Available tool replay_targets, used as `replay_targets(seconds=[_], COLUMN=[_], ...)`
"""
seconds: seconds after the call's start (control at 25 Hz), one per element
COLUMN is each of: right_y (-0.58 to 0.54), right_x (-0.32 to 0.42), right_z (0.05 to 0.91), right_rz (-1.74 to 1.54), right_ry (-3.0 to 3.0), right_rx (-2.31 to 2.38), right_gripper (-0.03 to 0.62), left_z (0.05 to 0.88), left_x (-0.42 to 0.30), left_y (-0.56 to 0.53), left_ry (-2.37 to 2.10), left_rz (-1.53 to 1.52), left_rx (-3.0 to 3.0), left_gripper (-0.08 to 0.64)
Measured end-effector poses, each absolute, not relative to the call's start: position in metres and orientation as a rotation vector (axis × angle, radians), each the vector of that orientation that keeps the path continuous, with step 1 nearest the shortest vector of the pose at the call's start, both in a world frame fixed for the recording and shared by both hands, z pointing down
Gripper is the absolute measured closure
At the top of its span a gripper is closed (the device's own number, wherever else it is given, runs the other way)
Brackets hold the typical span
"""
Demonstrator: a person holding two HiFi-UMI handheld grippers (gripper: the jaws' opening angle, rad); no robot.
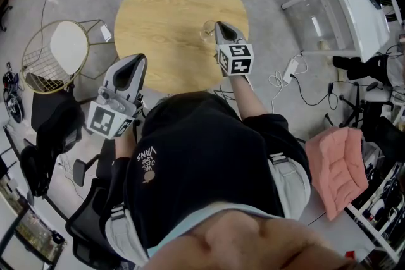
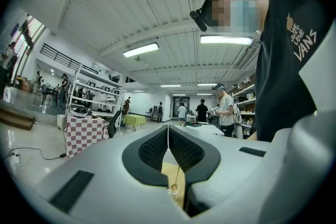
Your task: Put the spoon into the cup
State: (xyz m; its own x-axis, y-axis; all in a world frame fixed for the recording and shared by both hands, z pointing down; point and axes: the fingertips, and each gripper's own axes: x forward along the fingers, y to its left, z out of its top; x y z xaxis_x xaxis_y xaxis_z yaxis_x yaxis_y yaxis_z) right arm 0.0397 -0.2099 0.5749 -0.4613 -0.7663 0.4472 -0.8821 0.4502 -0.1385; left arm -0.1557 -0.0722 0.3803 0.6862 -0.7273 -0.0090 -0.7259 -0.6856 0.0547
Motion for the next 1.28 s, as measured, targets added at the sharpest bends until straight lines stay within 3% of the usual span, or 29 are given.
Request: replay_targets(seconds=[1.28], right_y=[-0.212], right_x=[0.046], right_z=[0.590], right_rz=[0.537], right_ry=[-2.300], right_rx=[1.428], right_gripper=[0.591], left_z=[0.380], left_x=[-0.155], left_y=[-0.078], left_ry=[-1.202], left_rz=[-0.057], left_rx=[2.849], left_gripper=[0.558])
